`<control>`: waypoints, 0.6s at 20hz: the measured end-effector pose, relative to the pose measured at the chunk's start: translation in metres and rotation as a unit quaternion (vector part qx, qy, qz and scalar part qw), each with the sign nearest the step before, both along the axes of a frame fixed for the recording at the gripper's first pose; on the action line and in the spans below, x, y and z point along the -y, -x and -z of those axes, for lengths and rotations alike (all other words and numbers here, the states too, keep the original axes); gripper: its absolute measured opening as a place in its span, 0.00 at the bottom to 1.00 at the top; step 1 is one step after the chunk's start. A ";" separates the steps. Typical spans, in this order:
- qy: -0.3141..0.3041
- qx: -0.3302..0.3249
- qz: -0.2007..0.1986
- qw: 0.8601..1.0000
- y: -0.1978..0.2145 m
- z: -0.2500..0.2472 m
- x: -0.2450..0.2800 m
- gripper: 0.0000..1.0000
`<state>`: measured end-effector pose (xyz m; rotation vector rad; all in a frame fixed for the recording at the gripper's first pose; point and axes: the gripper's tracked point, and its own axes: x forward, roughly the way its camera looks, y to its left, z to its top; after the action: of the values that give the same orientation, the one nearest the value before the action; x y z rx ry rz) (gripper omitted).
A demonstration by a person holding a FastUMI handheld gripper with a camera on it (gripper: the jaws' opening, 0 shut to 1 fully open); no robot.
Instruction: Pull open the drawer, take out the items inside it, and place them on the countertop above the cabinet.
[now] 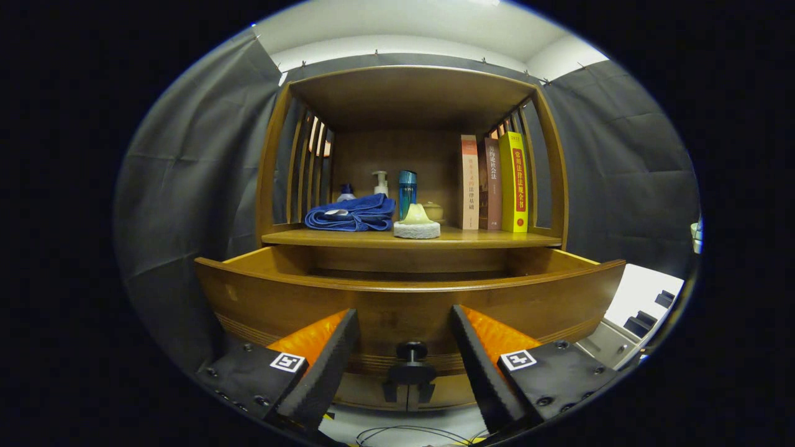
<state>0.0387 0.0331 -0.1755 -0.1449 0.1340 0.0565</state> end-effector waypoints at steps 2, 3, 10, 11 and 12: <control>0.002 0.002 0.001 1.000 -0.001 -0.001 -0.003 0.99; 0.001 0.005 0.000 1.000 -0.003 -0.004 -0.003 0.99; 0.002 -0.007 0.001 1.000 -0.024 -0.003 -0.003 0.99; 0.002 -0.009 0.001 1.000 -0.029 -0.001 -0.003 0.99; 0.002 -0.009 0.002 1.000 -0.034 0.000 -0.003 0.99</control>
<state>0.0726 0.0362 -0.1756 -0.1482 0.1533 0.0545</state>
